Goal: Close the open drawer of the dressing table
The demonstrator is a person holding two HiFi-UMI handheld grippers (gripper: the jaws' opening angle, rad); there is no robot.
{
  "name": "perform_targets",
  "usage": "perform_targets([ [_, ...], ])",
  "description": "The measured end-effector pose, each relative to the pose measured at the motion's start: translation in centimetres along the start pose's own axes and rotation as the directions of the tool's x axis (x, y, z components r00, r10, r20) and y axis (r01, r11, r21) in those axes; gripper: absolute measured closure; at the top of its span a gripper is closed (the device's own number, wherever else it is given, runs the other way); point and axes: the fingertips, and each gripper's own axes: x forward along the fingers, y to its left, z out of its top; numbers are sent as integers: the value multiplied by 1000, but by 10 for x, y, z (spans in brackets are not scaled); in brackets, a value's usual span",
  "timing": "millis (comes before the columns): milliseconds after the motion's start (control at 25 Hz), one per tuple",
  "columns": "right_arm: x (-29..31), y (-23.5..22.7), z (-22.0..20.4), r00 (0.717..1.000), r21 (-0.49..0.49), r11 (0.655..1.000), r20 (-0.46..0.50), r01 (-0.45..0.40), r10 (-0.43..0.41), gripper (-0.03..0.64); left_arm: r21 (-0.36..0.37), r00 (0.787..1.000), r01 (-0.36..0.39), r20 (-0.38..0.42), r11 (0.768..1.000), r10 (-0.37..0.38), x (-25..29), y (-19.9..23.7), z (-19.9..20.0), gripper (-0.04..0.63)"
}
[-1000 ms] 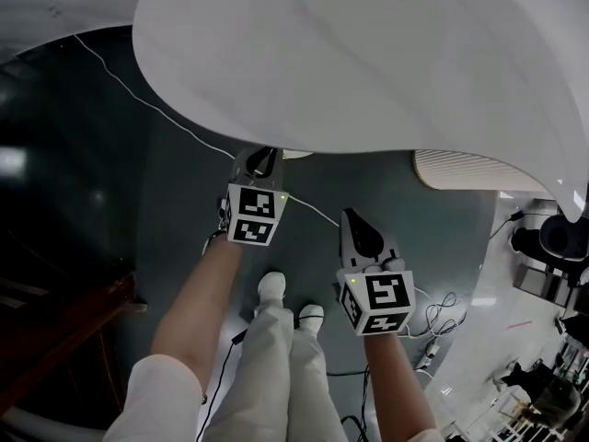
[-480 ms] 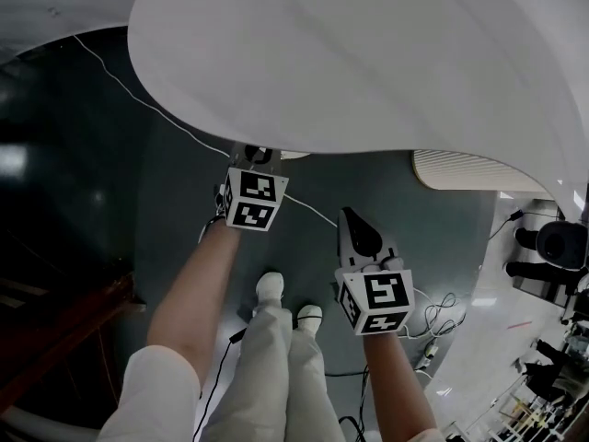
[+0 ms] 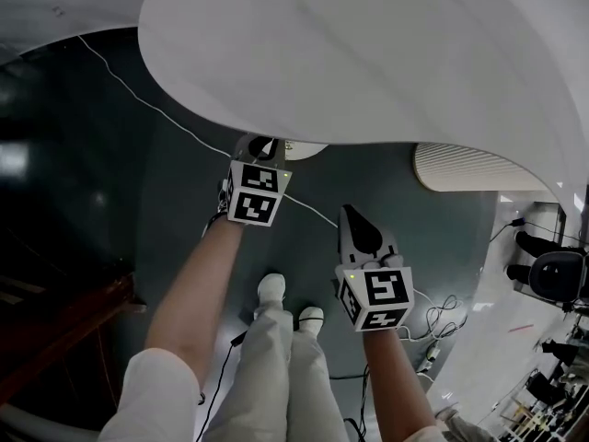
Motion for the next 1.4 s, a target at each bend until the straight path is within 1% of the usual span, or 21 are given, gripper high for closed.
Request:
perform_targets([
  [120, -7, -1, 2, 1000, 5, 1000, 22, 1, -1, 621, 3, 1000, 18, 16, 1000, -18, -11, -7, 0, 575],
  [320, -20, -2, 6, 999, -22, 1000, 47, 0, 1, 621, -19, 998, 18, 53, 1000, -17, -33, -14, 7, 577],
  [520, -37, 5, 16, 997, -45, 999, 73, -17, 20, 621, -14, 997, 25, 67, 1000, -24, -63, -24, 16, 577],
  [640, -54, 16, 25, 995, -80, 996, 82, -48, 54, 621, -46, 997, 20, 76, 999, -16, -89, -33, 21, 577],
  [760, -69, 26, 33, 993, -120, 990, 87, -74, 85, 621, -62, 997, 21, 74, 998, -16, -113, -43, 24, 577],
  [920, -93, 32, 41, 992, -149, 985, 74, -89, 101, 621, -125, 997, 18, 73, 992, -9, -139, -52, 29, 577],
  [1120, -127, 32, 59, 993, -167, 983, 72, -76, 89, 621, -138, 996, 9, 88, 990, 3, -172, -61, 50, 577],
  [1400, -175, 29, 96, 993, -162, 986, 106, -41, 58, 621, -134, 993, -9, 119, 991, 25, -221, -68, 91, 577],
])
